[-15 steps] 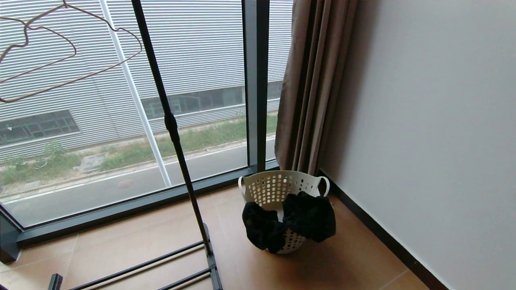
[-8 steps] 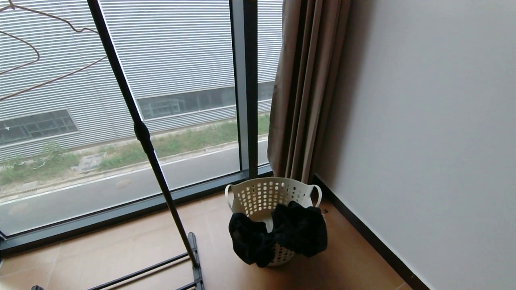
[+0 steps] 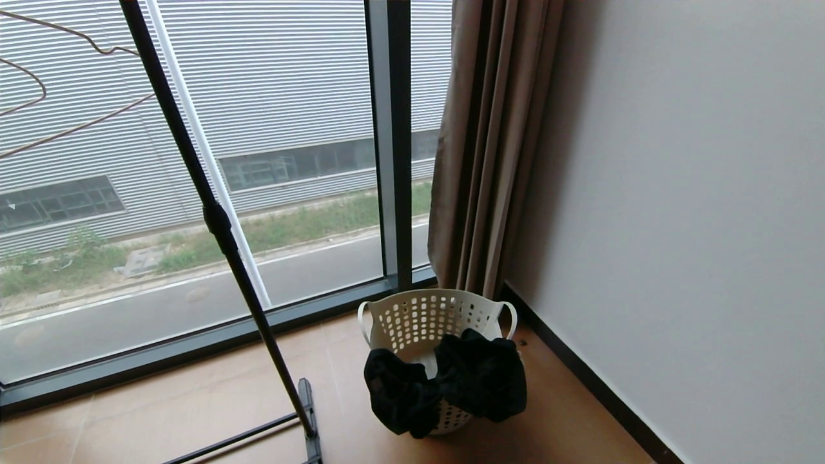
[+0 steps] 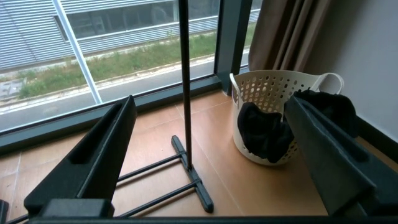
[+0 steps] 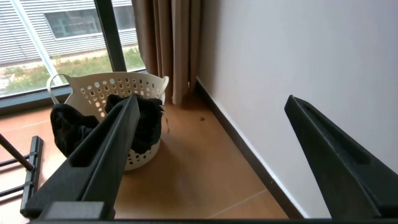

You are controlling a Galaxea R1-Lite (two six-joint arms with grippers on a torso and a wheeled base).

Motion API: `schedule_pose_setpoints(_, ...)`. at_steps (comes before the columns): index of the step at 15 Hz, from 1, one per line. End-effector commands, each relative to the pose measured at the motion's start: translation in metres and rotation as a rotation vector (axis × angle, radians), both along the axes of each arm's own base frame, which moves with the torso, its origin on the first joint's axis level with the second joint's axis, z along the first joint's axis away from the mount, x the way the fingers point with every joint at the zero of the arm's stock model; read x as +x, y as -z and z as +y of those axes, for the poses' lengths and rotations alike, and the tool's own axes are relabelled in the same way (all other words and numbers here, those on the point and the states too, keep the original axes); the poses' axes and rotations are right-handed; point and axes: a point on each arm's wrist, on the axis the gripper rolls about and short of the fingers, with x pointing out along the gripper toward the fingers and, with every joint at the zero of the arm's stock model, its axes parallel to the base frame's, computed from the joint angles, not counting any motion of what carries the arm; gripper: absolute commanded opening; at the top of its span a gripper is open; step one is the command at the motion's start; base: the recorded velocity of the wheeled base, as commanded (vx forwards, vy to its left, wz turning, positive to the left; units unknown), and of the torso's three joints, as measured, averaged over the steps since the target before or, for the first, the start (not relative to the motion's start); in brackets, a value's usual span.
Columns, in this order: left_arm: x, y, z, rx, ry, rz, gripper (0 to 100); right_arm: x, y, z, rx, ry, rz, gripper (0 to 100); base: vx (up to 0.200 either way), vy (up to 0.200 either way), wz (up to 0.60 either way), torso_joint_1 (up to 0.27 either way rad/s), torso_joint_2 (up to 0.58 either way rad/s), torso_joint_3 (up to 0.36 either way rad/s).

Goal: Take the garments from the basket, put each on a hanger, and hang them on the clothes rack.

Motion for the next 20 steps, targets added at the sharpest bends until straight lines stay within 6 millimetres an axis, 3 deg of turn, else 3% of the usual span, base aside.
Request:
schedule_pose_setpoints(1,0.0,-0.0001,0.0,0.001,0.0,0.0,100,0.0,0.0,0.0,0.0,0.0,0.0,100,0.0,0.0,0.0,0.0,0.0,0.0)
schedule_pose_setpoints(5,-0.0001,-0.0005,0.0,0.001,0.0,-0.002,100,0.0,0.0,0.0,0.0,0.0,0.0,100,0.0,0.0,0.0,0.001,0.0,-0.049)
schedule_pose_setpoints(20,-0.0001,-0.0005,0.0,0.001,0.002,-0.002,100,0.0,0.0,0.0,0.0,0.001,0.0,100,0.0,0.0,0.0,0.004,0.0,-0.192)
